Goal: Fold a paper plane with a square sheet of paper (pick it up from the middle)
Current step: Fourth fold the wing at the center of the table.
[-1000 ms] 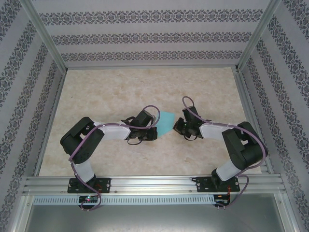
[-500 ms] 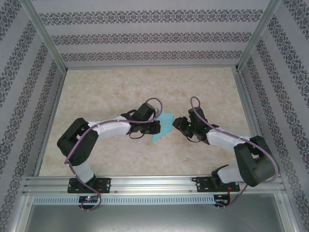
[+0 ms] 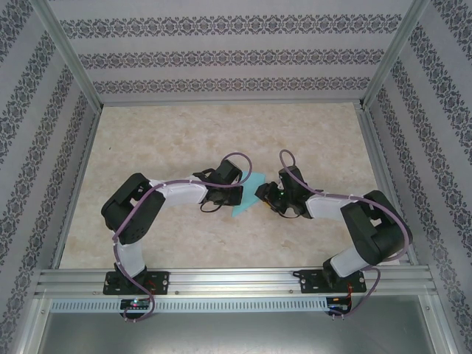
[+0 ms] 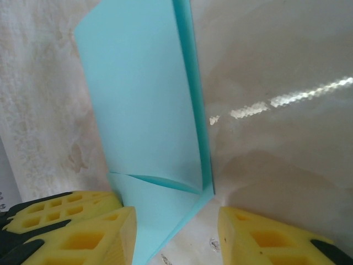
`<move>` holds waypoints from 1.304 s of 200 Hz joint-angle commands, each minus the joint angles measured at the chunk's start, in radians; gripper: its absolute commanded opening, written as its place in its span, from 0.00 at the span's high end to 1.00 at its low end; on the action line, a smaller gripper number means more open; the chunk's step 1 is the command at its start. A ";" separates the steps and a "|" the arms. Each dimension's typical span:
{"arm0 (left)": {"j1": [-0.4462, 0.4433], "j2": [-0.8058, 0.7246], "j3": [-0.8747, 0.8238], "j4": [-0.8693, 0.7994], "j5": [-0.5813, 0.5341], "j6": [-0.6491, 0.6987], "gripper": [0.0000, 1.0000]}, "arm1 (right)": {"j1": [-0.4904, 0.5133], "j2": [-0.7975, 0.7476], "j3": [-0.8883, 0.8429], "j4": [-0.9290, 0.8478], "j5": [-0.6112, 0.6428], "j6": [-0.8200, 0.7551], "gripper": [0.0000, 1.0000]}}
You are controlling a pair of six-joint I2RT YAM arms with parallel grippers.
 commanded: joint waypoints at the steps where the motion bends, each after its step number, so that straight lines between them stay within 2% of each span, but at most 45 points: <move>1: 0.008 0.012 0.018 -0.020 -0.037 0.012 1.00 | 0.012 0.026 0.036 0.052 -0.025 0.008 0.58; 110: 0.009 0.017 0.024 -0.031 -0.026 0.018 1.00 | 0.018 0.085 0.046 0.129 -0.092 0.005 0.69; 150: 0.013 -0.021 0.029 -0.059 -0.031 0.057 0.95 | 0.028 0.115 0.058 0.116 -0.098 0.011 0.90; 193: 0.046 -0.146 -0.020 -0.097 -0.071 0.093 0.79 | 0.073 0.056 0.074 0.070 -0.021 0.033 0.95; 240: 0.092 -0.360 -0.154 -0.067 -0.108 0.137 0.44 | 0.191 -0.002 0.151 -0.073 0.152 0.092 0.96; 261: 0.094 -0.436 -0.219 -0.001 -0.068 0.211 0.35 | 0.224 0.006 0.179 -0.111 0.210 0.142 0.96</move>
